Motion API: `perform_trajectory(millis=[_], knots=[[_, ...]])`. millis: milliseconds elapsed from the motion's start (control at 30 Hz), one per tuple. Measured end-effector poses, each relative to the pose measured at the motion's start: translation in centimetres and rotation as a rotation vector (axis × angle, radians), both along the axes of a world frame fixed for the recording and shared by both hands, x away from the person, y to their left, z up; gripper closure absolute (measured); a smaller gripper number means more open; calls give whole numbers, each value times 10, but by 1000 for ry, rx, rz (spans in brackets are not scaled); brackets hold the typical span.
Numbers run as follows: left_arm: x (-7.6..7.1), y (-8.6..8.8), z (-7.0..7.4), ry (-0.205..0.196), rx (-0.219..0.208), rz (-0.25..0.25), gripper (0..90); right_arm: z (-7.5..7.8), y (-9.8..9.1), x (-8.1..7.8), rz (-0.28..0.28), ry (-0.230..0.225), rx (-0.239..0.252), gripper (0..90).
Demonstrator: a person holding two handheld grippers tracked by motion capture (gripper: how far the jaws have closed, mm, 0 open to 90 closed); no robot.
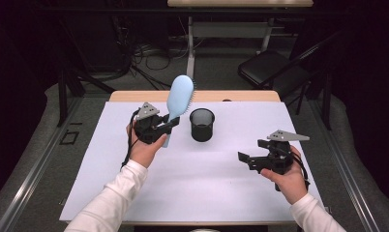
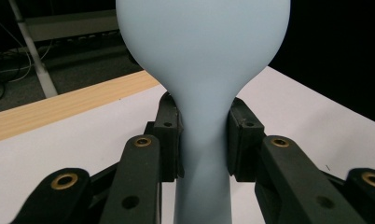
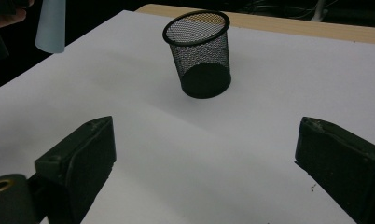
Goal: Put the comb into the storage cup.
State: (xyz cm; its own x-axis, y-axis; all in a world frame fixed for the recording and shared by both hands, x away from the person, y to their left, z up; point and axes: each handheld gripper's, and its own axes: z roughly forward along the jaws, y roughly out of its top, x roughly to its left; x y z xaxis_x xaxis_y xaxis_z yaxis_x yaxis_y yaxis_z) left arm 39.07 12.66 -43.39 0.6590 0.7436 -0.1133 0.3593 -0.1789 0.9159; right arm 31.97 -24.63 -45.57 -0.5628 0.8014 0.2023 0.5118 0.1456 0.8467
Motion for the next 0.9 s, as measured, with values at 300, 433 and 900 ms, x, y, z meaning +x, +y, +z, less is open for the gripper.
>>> perform_trajectory(millis=[300, 433, 900], knots=[[0, 0, 0, -1, 2, -1, 699, 18, 7, 21, -1, -6, -34, 32], [0, 0, 0, 0, -1, -1, 698, 23, 11, 29, 18, 9, -46, 0], [0, -1, 1, -3, -4, -5, 698, 35, 35, 53, 14, 15, -79, 0]])
